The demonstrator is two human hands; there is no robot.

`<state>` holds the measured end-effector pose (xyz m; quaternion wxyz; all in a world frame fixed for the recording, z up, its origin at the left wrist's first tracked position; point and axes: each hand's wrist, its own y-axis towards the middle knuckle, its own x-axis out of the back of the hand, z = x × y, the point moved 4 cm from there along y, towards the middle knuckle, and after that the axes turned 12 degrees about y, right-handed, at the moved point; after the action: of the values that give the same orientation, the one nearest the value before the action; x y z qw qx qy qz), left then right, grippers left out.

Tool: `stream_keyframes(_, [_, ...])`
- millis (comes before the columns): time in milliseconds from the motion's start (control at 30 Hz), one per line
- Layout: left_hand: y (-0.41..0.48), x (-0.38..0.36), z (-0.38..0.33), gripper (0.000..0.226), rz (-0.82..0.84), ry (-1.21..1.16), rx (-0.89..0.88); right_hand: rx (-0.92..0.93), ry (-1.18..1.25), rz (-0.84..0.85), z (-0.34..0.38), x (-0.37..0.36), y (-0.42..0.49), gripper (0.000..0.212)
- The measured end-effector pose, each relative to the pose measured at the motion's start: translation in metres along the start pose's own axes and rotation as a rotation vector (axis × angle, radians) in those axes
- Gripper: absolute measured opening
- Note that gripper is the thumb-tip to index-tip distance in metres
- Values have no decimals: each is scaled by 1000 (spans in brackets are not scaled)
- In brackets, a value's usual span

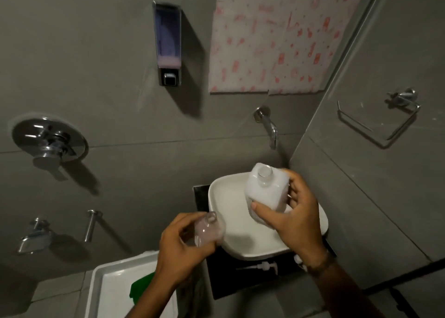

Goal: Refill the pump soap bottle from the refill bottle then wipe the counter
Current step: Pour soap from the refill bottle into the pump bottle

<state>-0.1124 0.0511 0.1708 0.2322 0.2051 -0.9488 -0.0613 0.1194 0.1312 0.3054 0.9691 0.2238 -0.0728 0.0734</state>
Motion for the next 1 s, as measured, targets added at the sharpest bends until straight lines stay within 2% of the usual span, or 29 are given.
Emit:
stream_keyframes(200, [44,64,-76,66,-131,-34,-99,236,-201,134,65,-21,59,79])
stream_keyframes(400, [57,97,-112,65,-206,-27,-158,415,-455,160,109,-38,83,75])
stream_keyframes(667, [51,106,-127,70,-238,-18,-151,546,-632,218,133,-48,91,69])
stream_keyframes(1000, [47,110,-133,67,-245,-6,-126,592,-736,226,142,-52,91,64])
